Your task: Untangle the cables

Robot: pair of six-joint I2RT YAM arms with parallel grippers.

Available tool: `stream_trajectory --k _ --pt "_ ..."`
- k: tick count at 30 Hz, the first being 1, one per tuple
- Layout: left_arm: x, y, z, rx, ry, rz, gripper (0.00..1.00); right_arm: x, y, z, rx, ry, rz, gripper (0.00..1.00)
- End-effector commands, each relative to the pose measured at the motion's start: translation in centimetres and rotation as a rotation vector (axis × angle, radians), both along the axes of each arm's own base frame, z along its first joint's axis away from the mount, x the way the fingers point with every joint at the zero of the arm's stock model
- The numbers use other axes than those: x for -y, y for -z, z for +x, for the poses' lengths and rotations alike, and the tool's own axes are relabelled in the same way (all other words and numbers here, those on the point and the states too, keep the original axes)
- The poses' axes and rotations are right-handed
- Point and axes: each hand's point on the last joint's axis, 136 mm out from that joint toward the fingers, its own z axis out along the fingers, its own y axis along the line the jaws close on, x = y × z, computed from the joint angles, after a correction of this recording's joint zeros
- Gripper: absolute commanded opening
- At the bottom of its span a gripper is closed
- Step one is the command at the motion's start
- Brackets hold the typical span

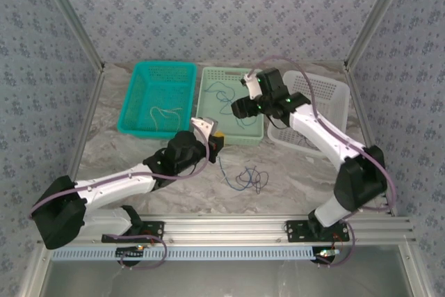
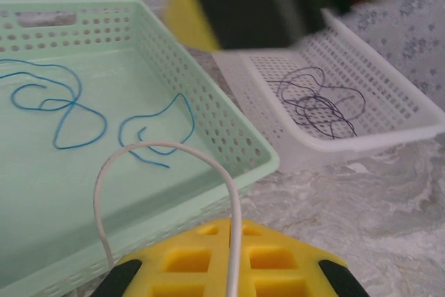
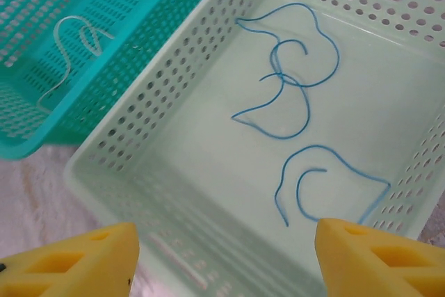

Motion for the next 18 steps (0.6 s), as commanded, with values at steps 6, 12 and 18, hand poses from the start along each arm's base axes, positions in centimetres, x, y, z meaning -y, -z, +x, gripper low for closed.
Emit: stream_trajectory --k 6,12,18 --pt "0.0 -5.2 1.0 -0.032 -0.010 -0.139 0.11 -1.7 3.7 -8.3 0.044 -0.273 0.003 0.75" --pt "0.1 -6.1 1.0 -0.060 -0.001 -0.181 0.11 -4.3 6.1 -9.2 0.080 -0.353 -0.010 0.80" --pt "-0.1 -6.3 0.9 -0.086 -0.013 -0.221 0.11 -5.7 5.9 -8.3 0.148 -0.357 0.018 0.85"
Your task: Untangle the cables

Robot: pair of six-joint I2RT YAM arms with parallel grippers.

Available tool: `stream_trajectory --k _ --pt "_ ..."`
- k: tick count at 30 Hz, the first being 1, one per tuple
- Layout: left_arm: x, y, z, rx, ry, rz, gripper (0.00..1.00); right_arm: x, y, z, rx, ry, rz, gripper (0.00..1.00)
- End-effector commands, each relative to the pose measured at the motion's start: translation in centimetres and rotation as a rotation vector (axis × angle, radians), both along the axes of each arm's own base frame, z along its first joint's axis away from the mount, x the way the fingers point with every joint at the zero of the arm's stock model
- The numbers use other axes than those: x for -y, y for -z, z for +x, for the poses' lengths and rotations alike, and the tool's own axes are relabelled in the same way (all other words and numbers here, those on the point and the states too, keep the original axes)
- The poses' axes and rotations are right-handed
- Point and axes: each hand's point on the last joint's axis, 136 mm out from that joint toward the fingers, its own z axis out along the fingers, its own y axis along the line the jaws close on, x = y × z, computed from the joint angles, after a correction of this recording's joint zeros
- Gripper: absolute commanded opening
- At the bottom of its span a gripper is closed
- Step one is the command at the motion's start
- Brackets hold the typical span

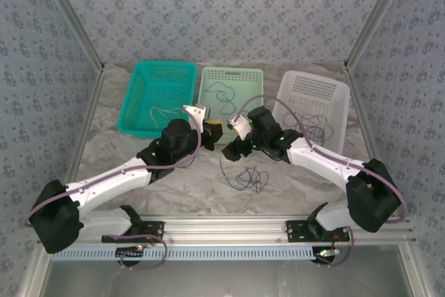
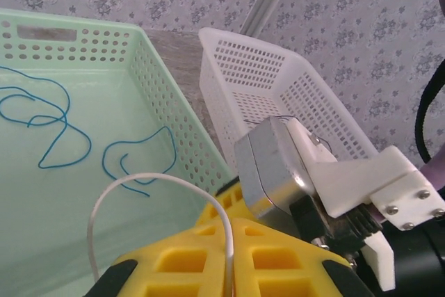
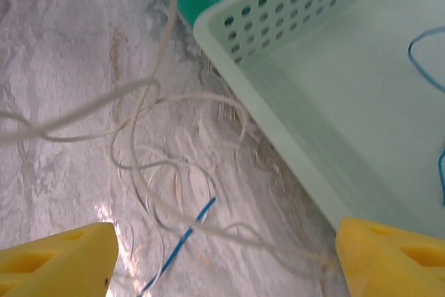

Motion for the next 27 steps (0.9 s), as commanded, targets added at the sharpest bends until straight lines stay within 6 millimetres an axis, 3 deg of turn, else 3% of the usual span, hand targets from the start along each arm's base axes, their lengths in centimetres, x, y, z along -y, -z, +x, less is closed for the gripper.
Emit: stream_trajectory --k 1,6,20,27 --pt "-0.2 -2.0 -0.2 -0.003 0.003 -0.070 0.11 -1.0 -1.0 1.1 0.088 -0.012 0.040 0.85" --pt "-0.4 -3.2 -0.1 -0.005 -0.007 -0.135 0.11 -2.1 -0.2 0.8 0.059 -0.069 0.069 0.85" --pt "-0.2 -7.2 -1.3 -0.014 0.054 -0.291 0.11 -2.4 1.4 3.8 0.073 0.012 0.061 0.83" --pt "-2.1 -11.2 -2.2 0.057 0.036 -0.373 0.11 -2.6 3.0 3.3 0.007 0.051 0.025 0.79"
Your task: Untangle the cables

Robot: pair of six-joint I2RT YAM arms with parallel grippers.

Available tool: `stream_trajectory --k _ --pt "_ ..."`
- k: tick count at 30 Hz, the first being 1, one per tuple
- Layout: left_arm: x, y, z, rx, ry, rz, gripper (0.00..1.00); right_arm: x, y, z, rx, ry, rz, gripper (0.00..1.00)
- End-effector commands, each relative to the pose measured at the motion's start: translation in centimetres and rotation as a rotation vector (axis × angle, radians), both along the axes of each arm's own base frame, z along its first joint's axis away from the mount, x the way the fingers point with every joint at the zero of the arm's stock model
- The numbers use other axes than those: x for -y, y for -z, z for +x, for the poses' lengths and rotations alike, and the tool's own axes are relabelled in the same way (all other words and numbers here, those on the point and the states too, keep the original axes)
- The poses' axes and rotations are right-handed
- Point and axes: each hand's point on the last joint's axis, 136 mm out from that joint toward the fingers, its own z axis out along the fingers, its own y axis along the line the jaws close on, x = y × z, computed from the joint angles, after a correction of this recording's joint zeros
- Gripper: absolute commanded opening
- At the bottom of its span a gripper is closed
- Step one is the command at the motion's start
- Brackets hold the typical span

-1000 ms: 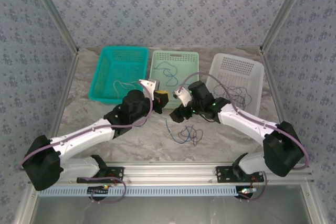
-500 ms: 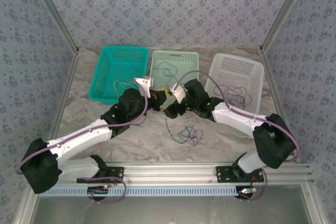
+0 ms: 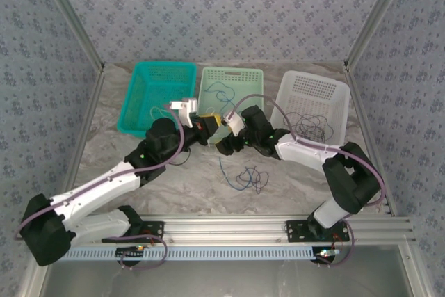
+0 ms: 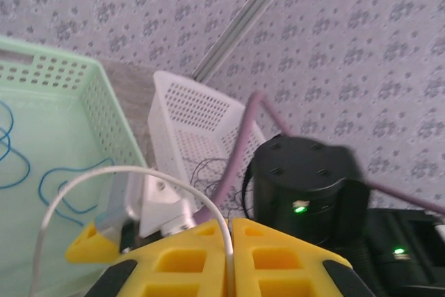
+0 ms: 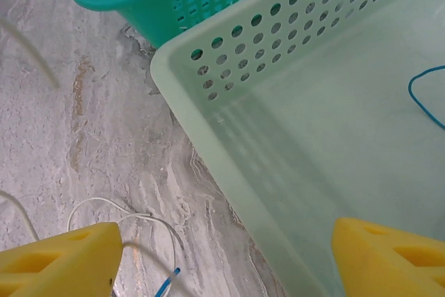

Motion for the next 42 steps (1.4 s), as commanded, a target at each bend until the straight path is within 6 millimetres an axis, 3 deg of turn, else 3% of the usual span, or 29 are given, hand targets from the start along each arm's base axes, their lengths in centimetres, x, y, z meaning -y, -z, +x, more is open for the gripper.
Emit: stream_trajectory --k 1,5,16,23,27,42 --pt "-1.0 -5.7 -1.0 0.095 0.008 -0.127 0.11 -0.5 0.3 -0.1 -0.031 0.038 -0.011 0.79" --pt "-1.8 -7.3 -1.7 0.124 0.004 -0.151 0.12 -1.1 -0.9 -0.6 -0.050 0.081 0.093 0.82" --pt "-3.3 -7.1 -1.7 0.170 -0.058 -0.096 0.12 -1.9 -4.5 -2.7 -0.167 0.081 0.291 0.85" --pt "-4.0 -7.4 -1.6 0.204 -0.089 -0.061 0.12 -0.1 -3.8 -4.5 -0.190 0.071 0.221 0.82" --pt "-4.2 -7.6 -1.5 0.214 -0.099 -0.048 0.12 -0.2 -4.3 -5.2 -0.207 0.042 0.251 0.82" --pt "-3.2 -7.0 -1.1 0.188 -0.077 -0.062 0.13 -0.6 -9.0 -4.6 -0.199 0.050 0.447 0.87"
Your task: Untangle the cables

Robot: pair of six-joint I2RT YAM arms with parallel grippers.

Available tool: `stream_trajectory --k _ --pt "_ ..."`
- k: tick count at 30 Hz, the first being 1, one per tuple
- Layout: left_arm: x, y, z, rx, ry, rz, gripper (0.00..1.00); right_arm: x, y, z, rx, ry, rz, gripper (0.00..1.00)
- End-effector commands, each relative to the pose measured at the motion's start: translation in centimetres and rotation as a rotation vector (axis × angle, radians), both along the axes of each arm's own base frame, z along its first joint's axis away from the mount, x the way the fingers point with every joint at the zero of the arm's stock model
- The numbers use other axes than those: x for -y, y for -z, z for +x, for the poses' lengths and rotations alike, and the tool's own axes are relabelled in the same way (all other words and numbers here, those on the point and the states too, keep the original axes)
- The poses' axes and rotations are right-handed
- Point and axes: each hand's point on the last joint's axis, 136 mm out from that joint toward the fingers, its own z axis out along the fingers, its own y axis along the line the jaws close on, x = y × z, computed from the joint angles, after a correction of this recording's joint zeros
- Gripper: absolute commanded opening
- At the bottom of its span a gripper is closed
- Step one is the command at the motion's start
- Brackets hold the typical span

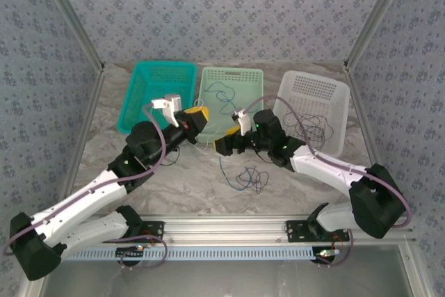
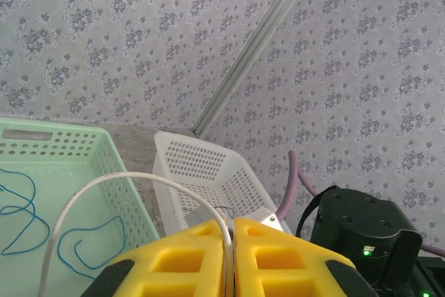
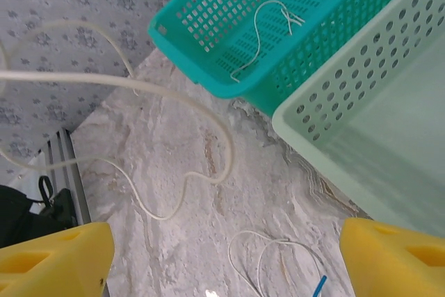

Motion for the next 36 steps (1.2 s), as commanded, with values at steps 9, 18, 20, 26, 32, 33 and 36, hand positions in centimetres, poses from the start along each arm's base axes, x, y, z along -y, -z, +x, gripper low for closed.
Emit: stream_trajectory --k 9,18,20,26,32,33,36 --pt "0.8 -2.8 0.2 0.032 0.033 -0.080 0.13 -1.7 -2.0 2.0 -0.013 0.029 0.119 0.85" --pt "-0.2 -5.4 -0.2 0.111 0.005 -0.069 0.13 -3.6 4.2 3.1 -0.143 0.054 -0.046 0.36" --pt "-0.9 -6.7 -0.4 0.149 -0.012 -0.046 0.13 -3.7 5.9 2.8 -0.168 0.053 -0.098 0.23" --pt "-3.2 -9.3 -0.2 0.233 -0.090 0.046 0.13 -3.6 7.4 2.4 -0.158 0.057 -0.187 0.05" --pt "-5.6 -10.0 1.4 0.237 -0.161 0.097 0.13 -3.5 6.5 2.7 -0.115 0.055 -0.229 0.03" --pt "-6.0 -10.0 1.7 0.238 -0.176 0.107 0.13 -3.5 6.5 2.8 -0.109 0.055 -0.239 0.03" --pt "-7.3 -10.3 2.5 0.239 -0.208 0.116 0.13 -3.8 5.9 3.0 -0.096 0.044 -0.241 0.02"
